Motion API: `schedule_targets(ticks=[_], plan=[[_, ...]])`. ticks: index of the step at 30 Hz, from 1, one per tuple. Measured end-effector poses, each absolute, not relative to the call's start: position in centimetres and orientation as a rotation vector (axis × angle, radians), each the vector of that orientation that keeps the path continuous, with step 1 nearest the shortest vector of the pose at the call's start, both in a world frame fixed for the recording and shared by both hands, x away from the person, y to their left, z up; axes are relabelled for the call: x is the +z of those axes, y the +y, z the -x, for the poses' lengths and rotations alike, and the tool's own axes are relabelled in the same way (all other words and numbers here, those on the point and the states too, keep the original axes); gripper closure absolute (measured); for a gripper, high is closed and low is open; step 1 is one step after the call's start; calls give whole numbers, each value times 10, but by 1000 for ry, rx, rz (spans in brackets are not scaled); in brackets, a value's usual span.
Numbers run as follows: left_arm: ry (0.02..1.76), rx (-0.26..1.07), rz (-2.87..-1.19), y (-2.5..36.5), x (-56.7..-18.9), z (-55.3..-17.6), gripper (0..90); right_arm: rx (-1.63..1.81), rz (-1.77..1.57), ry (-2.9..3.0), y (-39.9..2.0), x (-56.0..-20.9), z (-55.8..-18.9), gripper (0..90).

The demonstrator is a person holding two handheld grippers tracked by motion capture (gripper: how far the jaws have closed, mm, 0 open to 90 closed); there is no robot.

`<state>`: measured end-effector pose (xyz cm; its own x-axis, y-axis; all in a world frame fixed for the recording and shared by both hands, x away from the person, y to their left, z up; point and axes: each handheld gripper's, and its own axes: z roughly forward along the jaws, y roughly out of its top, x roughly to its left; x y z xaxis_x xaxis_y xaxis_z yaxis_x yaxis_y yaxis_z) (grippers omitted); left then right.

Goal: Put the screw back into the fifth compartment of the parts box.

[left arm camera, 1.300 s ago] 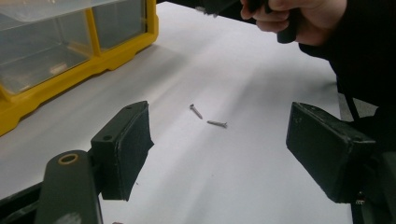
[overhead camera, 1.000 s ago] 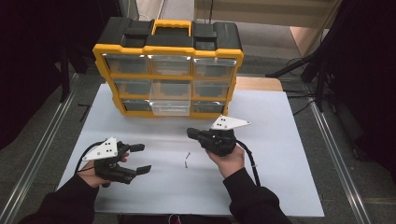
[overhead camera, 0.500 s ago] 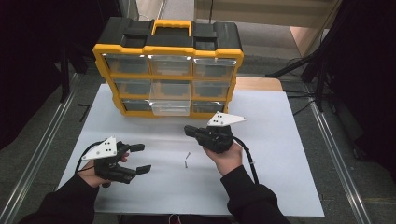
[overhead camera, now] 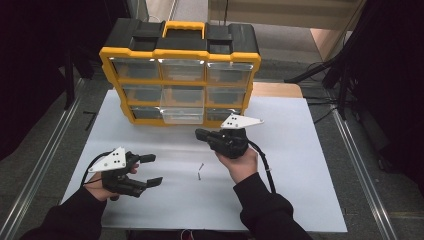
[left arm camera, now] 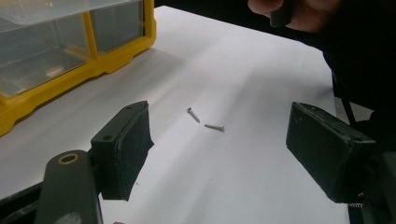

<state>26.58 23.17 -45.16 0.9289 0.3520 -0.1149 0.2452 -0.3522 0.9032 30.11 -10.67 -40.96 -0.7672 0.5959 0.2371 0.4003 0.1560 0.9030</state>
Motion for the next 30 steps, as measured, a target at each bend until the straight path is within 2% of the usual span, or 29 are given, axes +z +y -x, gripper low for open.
schedule_targets(ticks=[30], plan=[[424,112,-1932,231,-453,-265,218,1663,-975,2255,-101,-376,-317,893]])
